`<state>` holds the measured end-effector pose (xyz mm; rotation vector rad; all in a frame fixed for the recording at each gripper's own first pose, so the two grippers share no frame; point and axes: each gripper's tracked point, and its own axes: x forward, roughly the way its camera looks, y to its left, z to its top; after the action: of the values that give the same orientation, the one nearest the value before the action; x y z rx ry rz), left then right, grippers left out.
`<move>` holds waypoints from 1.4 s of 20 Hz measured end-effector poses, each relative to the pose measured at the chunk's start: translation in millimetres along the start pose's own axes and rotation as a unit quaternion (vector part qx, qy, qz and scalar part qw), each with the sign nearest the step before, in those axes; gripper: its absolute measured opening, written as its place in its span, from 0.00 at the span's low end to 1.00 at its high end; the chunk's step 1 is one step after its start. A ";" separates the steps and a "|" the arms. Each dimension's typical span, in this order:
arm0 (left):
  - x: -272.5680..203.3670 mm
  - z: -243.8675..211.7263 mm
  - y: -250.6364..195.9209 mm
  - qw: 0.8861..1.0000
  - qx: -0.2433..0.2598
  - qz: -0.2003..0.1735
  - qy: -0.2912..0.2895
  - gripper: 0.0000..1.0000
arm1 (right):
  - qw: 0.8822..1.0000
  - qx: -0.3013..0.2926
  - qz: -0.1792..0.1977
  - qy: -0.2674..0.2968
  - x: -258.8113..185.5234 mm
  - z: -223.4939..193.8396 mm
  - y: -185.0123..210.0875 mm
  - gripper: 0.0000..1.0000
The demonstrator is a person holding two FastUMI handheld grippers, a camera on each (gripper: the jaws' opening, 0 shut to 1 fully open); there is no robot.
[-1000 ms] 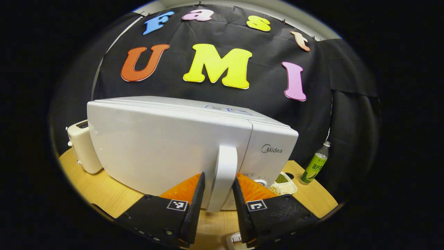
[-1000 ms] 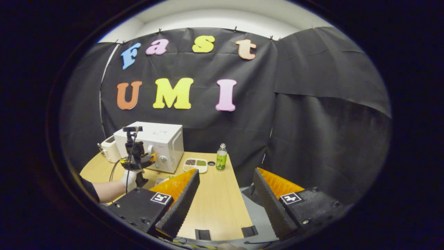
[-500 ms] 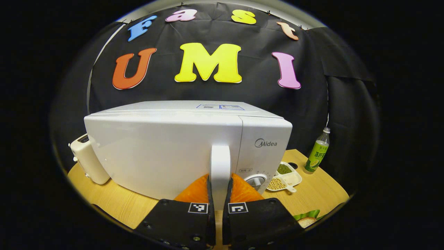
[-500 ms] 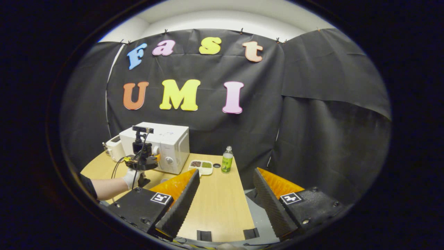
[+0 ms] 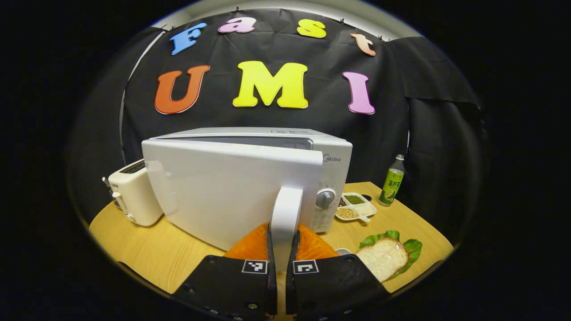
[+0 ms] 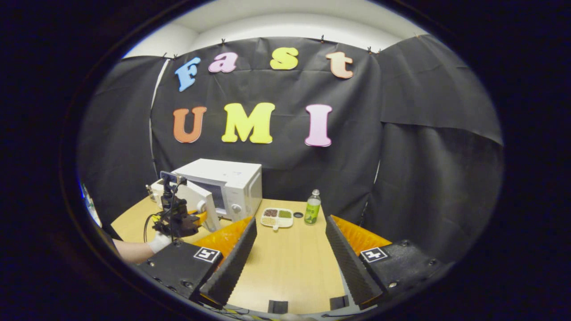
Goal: Open the microwave oven with the left hand, put the food in, and close the microwave oven.
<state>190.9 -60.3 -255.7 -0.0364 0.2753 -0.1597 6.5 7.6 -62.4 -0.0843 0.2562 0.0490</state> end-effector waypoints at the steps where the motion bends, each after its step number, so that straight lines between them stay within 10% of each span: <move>1: -9.8 -2.2 5.4 1.000 0.001 0.003 0.000 0.07 | 1.000 0.000 0.008 0.000 0.7 -0.8 7.2 0.99; 6: -47.7 -12.3 37.3 1.000 0.015 0.022 0.006 0.23 | 0.999 0.000 0.038 -0.007 -5.8 2.1 33.0 0.99; 12: -80.4 -7.8 75.6 0.999 0.009 0.040 0.006 0.94 | 0.998 0.000 0.057 -0.015 -16.2 2.1 53.7 0.99; 28: -208.0 -29.4 209.1 0.987 0.000 0.160 0.010 0.96 | 0.992 0.021 0.126 0.004 -32.7 -22.2 107.5 0.92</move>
<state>17.0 179.3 -240.3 0.0104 0.2973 0.1593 -37.0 111.3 -83.8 -0.0108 0.2751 0.2939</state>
